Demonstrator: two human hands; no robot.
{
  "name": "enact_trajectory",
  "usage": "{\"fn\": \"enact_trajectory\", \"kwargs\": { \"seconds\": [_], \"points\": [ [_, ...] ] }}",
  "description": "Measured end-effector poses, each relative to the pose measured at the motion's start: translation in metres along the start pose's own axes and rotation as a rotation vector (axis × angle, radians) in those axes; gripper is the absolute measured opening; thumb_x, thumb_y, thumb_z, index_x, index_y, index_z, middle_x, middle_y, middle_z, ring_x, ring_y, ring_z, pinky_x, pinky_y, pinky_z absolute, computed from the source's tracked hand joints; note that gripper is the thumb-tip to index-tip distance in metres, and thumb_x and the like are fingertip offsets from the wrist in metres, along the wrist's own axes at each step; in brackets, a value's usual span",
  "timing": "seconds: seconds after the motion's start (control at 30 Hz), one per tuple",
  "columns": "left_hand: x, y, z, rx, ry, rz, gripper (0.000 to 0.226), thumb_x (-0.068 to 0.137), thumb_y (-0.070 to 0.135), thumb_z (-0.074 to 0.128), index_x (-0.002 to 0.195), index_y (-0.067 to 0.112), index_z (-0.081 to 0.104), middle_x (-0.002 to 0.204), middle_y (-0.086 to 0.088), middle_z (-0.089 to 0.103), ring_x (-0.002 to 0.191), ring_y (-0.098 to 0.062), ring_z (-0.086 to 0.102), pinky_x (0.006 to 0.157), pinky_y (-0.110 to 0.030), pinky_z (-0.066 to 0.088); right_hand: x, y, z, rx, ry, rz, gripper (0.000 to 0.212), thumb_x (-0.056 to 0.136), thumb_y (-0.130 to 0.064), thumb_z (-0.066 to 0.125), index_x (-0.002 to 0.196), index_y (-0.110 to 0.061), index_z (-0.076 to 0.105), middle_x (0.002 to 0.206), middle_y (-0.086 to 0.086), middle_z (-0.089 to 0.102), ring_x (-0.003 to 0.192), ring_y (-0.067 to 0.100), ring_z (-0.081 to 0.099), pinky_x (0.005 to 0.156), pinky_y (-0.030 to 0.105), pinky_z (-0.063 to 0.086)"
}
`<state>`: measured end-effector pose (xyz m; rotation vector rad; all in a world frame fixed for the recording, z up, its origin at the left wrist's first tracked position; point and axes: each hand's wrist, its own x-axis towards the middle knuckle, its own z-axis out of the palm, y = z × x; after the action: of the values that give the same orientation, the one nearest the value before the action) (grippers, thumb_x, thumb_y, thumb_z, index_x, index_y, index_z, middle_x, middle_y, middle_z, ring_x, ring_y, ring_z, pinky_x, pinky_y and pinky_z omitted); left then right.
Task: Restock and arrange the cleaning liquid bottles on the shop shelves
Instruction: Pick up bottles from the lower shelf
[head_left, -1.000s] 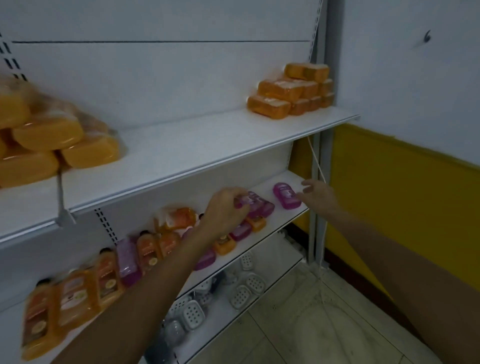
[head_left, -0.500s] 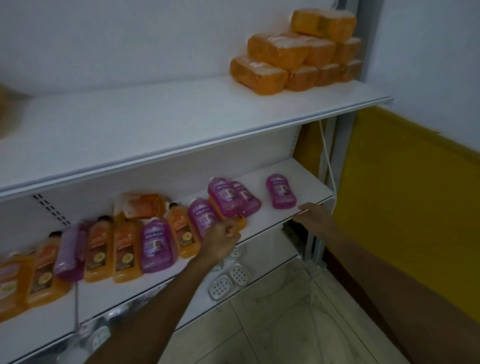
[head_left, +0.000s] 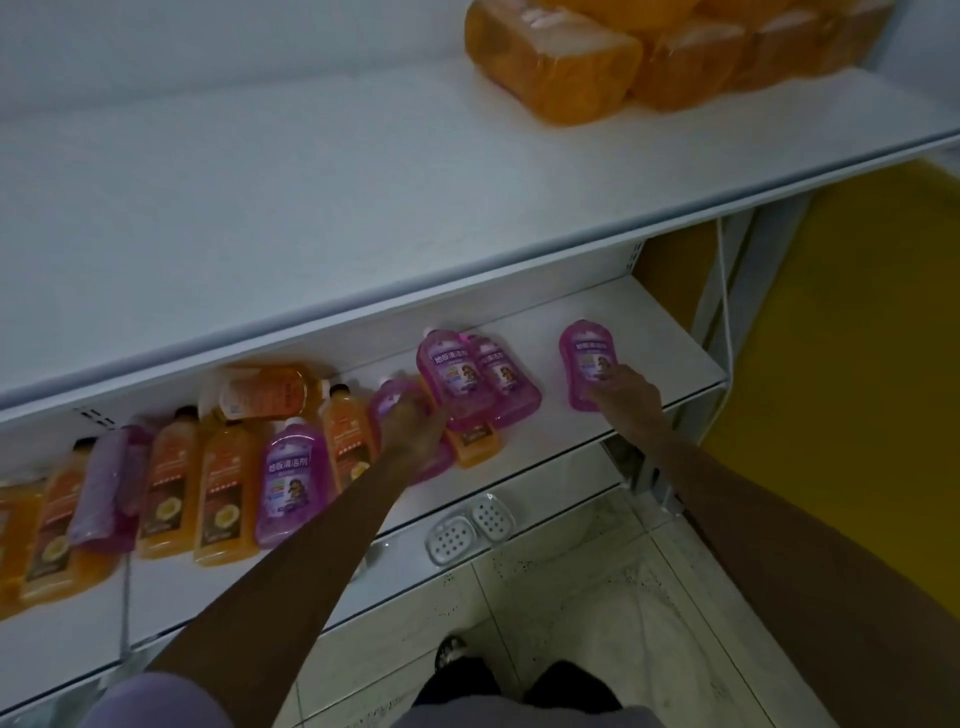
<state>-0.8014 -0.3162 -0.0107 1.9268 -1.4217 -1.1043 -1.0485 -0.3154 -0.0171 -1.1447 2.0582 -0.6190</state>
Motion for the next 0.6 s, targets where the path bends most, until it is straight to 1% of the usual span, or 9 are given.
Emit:
{"fn": "enact_trajectory", "kwargs": {
  "seconds": [0.03, 0.1, 0.17, 0.2, 0.3, 0.4, 0.47, 0.53, 0.6],
  "points": [
    [0.004, 0.002, 0.004, -0.014, 0.004, -0.040, 0.030, 0.091, 0.022, 0.057, 0.110, -0.001, 0.059, 0.099, -0.014, 0.062, 0.097, -0.027, 0.059, 0.075, -0.029, 0.041, 0.011, 0.002, -0.003, -0.015, 0.012, -0.009, 0.045, 0.089, -0.024, 0.062, 0.128, -0.004, 0.051, 0.124, 0.016, 0.056, 0.105, 0.026, 0.055, 0.071, 0.016, 0.042],
    [0.014, 0.005, 0.013, -0.040, 0.015, -0.121, 0.035, 0.091, 0.026, 0.057, 0.113, -0.001, 0.057, 0.106, -0.015, 0.063, 0.097, -0.027, 0.059, 0.070, -0.027, 0.042, 0.028, 0.005, -0.010, -0.066, 0.039, -0.023, 0.047, 0.091, -0.028, 0.060, 0.127, 0.000, 0.049, 0.124, 0.021, 0.056, 0.112, 0.033, 0.054, 0.087, 0.033, 0.045],
    [0.027, 0.008, 0.023, -0.066, 0.048, -0.181, 0.042, 0.091, 0.030, 0.057, 0.116, -0.004, 0.055, 0.106, -0.016, 0.062, 0.097, -0.027, 0.059, 0.066, -0.025, 0.044, 0.048, 0.015, -0.014, -0.077, 0.039, -0.011, 0.053, 0.092, -0.033, 0.058, 0.130, 0.002, 0.045, 0.127, 0.025, 0.053, 0.115, 0.037, 0.053, 0.094, 0.042, 0.046],
    [0.035, 0.006, 0.028, -0.071, 0.083, -0.199, 0.047, 0.091, 0.033, 0.058, 0.117, -0.005, 0.053, 0.109, -0.018, 0.062, 0.099, -0.029, 0.060, 0.069, -0.028, 0.046, 0.059, 0.020, -0.015, -0.074, 0.026, 0.000, 0.057, 0.092, -0.035, 0.058, 0.132, 0.001, 0.043, 0.129, 0.025, 0.050, 0.115, 0.038, 0.052, 0.094, 0.044, 0.047],
    [0.052, 0.007, 0.047, -0.094, 0.149, -0.276, 0.061, 0.087, 0.042, 0.059, 0.125, -0.004, 0.047, 0.116, -0.022, 0.061, 0.104, -0.035, 0.060, 0.084, -0.039, 0.052, 0.093, 0.031, -0.014, -0.079, -0.034, 0.002, 0.073, 0.089, -0.041, 0.061, 0.140, 0.001, 0.030, 0.137, 0.026, 0.041, 0.121, 0.039, 0.049, 0.095, 0.045, 0.048],
    [0.064, 0.003, 0.071, 0.020, 0.191, -0.340, 0.077, 0.084, 0.053, 0.058, 0.134, -0.001, 0.037, 0.124, -0.024, 0.054, 0.114, -0.038, 0.054, 0.095, -0.045, 0.046, 0.122, 0.038, -0.009, -0.105, -0.119, 0.028, 0.083, 0.088, -0.046, 0.060, 0.144, 0.001, 0.021, 0.140, 0.025, 0.038, 0.123, 0.039, 0.047, 0.096, 0.044, 0.047],
    [0.067, 0.001, 0.082, 0.060, 0.255, -0.371, 0.085, 0.078, 0.057, 0.063, 0.135, 0.001, 0.033, 0.126, -0.021, 0.052, 0.115, -0.036, 0.052, 0.096, -0.044, 0.045, 0.138, 0.043, -0.002, -0.122, -0.185, 0.036, 0.086, 0.086, -0.051, 0.060, 0.143, 0.002, 0.022, 0.139, 0.025, 0.040, 0.122, 0.040, 0.048, 0.097, 0.048, 0.047],
    [0.071, 0.000, 0.086, -0.016, 0.260, -0.377, 0.077, 0.074, 0.050, 0.072, 0.127, 0.005, 0.041, 0.119, -0.012, 0.056, 0.107, -0.028, 0.055, 0.088, -0.037, 0.047, 0.152, 0.044, 0.007, -0.114, -0.234, 0.030, 0.090, 0.079, -0.056, 0.065, 0.139, 0.001, 0.029, 0.136, 0.024, 0.045, 0.118, 0.040, 0.051, 0.096, 0.048, 0.048],
    [0.071, -0.001, 0.083, -0.116, 0.203, -0.390, 0.054, 0.072, 0.038, 0.078, 0.110, 0.012, 0.050, 0.106, -0.002, 0.061, 0.095, -0.019, 0.058, 0.082, -0.029, 0.048, 0.164, 0.041, 0.014, -0.021, -0.274, 0.072, 0.087, 0.071, -0.048, 0.076, 0.134, -0.002, 0.037, 0.129, 0.018, 0.051, 0.112, 0.036, 0.057, 0.090, 0.042, 0.052]
  ]
}}
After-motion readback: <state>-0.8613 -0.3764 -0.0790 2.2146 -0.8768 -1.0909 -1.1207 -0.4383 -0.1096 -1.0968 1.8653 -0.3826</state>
